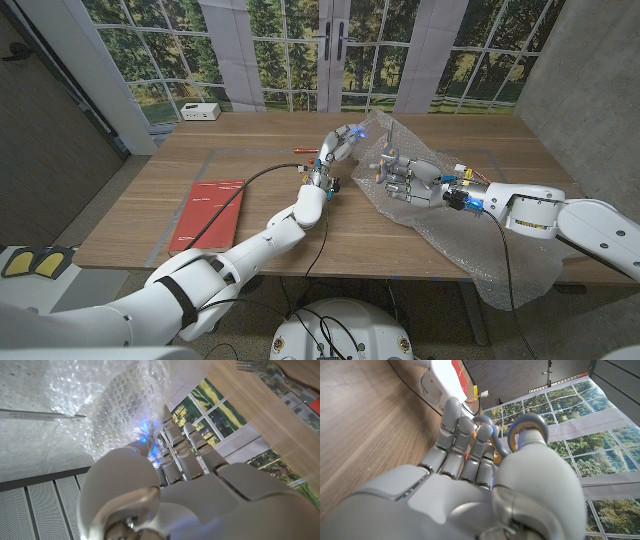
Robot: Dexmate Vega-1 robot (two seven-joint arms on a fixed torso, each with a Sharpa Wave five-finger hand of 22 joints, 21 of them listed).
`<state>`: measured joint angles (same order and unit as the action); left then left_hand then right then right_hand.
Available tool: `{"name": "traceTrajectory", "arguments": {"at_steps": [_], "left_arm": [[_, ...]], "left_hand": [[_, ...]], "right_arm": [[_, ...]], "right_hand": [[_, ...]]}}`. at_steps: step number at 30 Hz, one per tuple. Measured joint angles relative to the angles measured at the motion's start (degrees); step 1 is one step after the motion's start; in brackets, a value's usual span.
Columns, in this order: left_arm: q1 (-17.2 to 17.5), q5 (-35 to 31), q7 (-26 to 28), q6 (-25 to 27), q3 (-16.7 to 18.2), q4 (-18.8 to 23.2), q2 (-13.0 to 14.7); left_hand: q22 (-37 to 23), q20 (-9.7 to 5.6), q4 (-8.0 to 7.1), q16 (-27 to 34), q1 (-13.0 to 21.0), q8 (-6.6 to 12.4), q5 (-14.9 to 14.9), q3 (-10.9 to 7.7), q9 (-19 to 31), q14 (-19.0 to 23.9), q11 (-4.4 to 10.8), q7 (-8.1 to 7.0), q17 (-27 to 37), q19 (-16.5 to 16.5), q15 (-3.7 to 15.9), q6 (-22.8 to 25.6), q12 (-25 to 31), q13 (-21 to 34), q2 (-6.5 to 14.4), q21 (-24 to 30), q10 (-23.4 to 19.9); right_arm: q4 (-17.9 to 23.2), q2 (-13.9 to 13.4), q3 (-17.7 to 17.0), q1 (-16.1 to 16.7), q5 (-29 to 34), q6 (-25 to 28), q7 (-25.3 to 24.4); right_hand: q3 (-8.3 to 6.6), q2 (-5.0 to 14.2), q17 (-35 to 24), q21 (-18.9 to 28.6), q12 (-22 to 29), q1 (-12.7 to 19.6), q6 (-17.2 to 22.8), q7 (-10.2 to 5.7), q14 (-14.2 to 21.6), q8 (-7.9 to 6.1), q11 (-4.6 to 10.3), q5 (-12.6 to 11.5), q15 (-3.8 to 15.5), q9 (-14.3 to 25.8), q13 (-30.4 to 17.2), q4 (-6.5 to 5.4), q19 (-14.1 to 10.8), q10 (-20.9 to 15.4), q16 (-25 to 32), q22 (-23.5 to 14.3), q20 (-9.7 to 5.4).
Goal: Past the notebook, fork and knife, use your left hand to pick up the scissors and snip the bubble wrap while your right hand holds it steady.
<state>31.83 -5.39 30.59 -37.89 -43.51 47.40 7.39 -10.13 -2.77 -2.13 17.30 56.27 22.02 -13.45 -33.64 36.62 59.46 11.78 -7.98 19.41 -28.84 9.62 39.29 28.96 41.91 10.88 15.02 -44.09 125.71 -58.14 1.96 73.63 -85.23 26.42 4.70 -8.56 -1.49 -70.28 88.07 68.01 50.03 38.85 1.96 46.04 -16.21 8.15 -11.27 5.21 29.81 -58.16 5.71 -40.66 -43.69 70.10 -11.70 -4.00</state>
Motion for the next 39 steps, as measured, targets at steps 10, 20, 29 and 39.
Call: {"name": "traceTrajectory", "arguments": {"at_steps": [10, 20, 29, 39], "left_arm": [[-0.27, 0.0, -0.16, -0.17, -0.24, -0.33, -0.2], [-0.23, -0.01, -0.2, -0.06, -0.26, 0.34, -0.04], [0.14, -0.26, -0.2, 0.81, -0.28, 1.34, 0.21], [0.55, -0.98, 0.1, 1.85, -0.5, 2.37, 0.48]], "left_hand": [[0.0, 0.0, 0.0, 0.0, 0.0, -0.23, 0.18, 0.0, -0.5, 0.0, 0.28, -0.32, 0.0, 0.0, 0.0, 0.32, -0.45, -0.26, -0.01, 0.0, -0.28], [-0.01, 0.0, 0.24, -0.44, -0.01, -0.23, 0.34, -0.24, -0.8, 0.0, -0.03, -0.32, 0.01, 0.0, 0.0, 0.32, -0.88, -0.55, -0.01, -0.44, -0.59], [-0.01, 0.0, 0.24, -0.44, -0.01, -0.63, 0.35, -0.24, -1.18, -0.2, 0.03, -0.43, 0.01, 0.0, 0.21, 0.82, -1.33, -0.8, -0.01, -0.44, -0.64], [-0.01, 0.0, 0.24, -0.88, -0.01, -0.84, 0.35, -0.23, -1.59, -0.22, -0.11, -0.61, 0.01, 0.0, 0.18, 1.05, -2.06, -1.06, -0.01, -1.05, -1.12]], "right_arm": [[0.01, -0.08, 0.0, 0.14, 0.43, -0.17, 0.92], [0.31, -0.22, -0.17, 0.43, 0.83, -0.44, 1.61], [0.43, -0.31, -0.27, 0.66, 2.02, -1.06, 2.96], [0.45, -0.76, -0.34, 0.9, 3.76, -1.86, 5.02]], "right_hand": [[0.58, -0.25, 0.0, -0.43, 0.0, -0.66, -0.16, 0.66, -0.22, 2.28, -0.32, 0.0, 0.22, -2.64, 0.6, -0.19, 0.01, 0.31, 0.0, 0.13, 0.0], [1.03, -0.51, 0.0, -0.43, 0.01, -1.53, -0.14, 0.85, -0.22, 3.61, -0.42, -0.43, 0.22, -4.52, 0.55, -0.2, -0.51, 0.4, 0.27, 0.09, -0.09], [3.37, -3.44, 0.0, -0.43, 0.01, -4.46, -0.46, 1.34, -1.16, 5.07, -1.37, -0.84, -0.1, -6.54, 0.44, -1.03, -1.01, 1.14, 0.27, 0.26, -0.19], [4.58, -4.37, -0.01, -0.87, 0.01, -5.86, -0.68, 1.99, -1.66, 5.44, -1.75, -1.7, -0.39, -8.23, 0.6, -1.74, -1.02, 1.52, 0.47, 0.36, -0.2]]}}
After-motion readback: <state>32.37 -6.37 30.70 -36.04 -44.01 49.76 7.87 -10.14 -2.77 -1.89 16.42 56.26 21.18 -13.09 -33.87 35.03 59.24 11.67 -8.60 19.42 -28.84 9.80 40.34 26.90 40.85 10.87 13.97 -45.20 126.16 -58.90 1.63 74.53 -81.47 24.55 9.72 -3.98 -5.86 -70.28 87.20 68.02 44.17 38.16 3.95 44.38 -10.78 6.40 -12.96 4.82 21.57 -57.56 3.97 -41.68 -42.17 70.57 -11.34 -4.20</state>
